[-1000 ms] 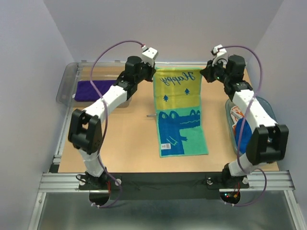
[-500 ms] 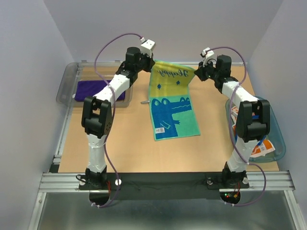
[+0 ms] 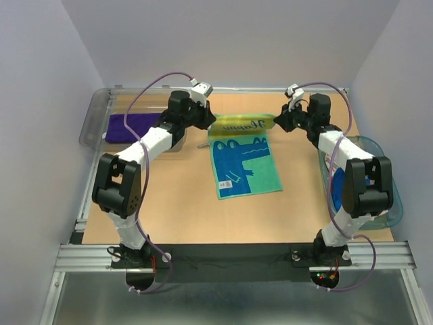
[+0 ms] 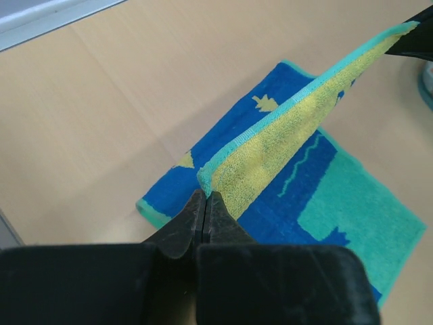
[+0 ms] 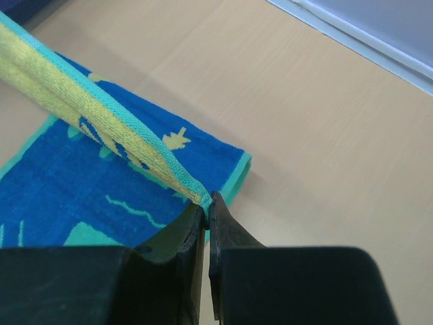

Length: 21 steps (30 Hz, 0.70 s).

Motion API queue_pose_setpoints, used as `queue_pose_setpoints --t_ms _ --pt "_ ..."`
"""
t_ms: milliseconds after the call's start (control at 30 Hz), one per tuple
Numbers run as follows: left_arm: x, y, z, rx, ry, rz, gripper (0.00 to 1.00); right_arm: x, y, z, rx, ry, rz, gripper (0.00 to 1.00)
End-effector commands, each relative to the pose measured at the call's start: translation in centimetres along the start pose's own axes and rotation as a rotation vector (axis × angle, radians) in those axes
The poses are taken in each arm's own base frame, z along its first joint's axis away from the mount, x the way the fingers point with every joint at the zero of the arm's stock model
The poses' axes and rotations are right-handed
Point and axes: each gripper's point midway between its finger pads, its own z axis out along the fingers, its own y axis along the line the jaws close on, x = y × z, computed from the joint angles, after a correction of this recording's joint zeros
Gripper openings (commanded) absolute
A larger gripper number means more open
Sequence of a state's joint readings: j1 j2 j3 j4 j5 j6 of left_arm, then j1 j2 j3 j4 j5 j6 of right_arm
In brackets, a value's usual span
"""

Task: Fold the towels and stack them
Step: Fold the towel

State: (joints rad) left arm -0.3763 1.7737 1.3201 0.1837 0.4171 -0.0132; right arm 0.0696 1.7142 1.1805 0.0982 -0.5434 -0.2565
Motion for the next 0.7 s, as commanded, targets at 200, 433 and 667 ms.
queue_pose_setpoints --t_ms 200,433,667 --pt "1.0 -3.4 -4.5 -0.014 -0.035 -0.104 0.00 -0.8 1.1 -4.3 0.064 -0.042 0.038 0.07" --pt "4.4 -4.6 -5.3 -0.043 0.016 -0.162 0.00 0.7 2.8 -5.7 0.053 -0.021 0.110 0.08" --pt "5.8 -6.5 -5.8 -0.032 0.038 -0.195 0.00 1.4 2.8 -6.7 0.095 -0.006 0.134 0.07"
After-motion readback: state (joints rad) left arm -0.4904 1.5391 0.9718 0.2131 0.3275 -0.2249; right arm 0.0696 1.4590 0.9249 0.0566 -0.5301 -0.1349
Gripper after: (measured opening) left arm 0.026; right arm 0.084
